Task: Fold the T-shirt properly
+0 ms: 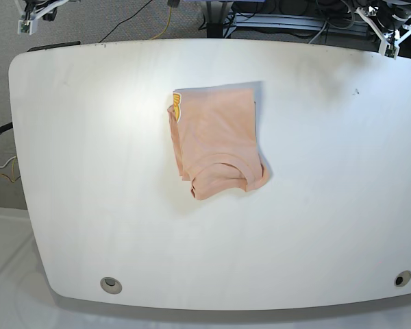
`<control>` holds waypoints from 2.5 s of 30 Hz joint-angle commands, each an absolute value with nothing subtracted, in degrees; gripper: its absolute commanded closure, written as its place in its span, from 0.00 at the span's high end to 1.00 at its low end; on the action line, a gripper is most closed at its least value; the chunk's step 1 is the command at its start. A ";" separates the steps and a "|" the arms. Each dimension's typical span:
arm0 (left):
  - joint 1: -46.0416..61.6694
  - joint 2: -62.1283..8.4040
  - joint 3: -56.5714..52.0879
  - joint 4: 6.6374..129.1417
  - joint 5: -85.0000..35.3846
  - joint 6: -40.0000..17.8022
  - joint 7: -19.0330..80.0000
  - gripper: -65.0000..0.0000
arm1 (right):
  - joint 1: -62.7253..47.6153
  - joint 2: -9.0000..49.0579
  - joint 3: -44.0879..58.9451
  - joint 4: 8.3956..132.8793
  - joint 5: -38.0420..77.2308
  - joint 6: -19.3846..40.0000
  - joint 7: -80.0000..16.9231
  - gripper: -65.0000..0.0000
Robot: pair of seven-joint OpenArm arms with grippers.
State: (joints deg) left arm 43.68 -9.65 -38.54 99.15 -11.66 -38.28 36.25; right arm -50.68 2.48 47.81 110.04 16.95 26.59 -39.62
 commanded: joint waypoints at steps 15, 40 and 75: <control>44.00 -7.78 -26.86 82.68 -2.68 -38.02 24.04 0.00 | -44.09 -3.30 46.55 81.45 -0.48 36.53 -25.01 0.00; 22.29 -9.71 -6.73 29.23 5.85 -21.05 -6.02 0.00 | -20.70 6.55 31.08 24.48 -1.63 31.43 -2.86 0.00; 8.04 -4.88 8.84 5.76 5.85 -8.22 -16.66 0.01 | -9.01 2.51 7.69 10.07 -1.89 14.46 0.57 0.00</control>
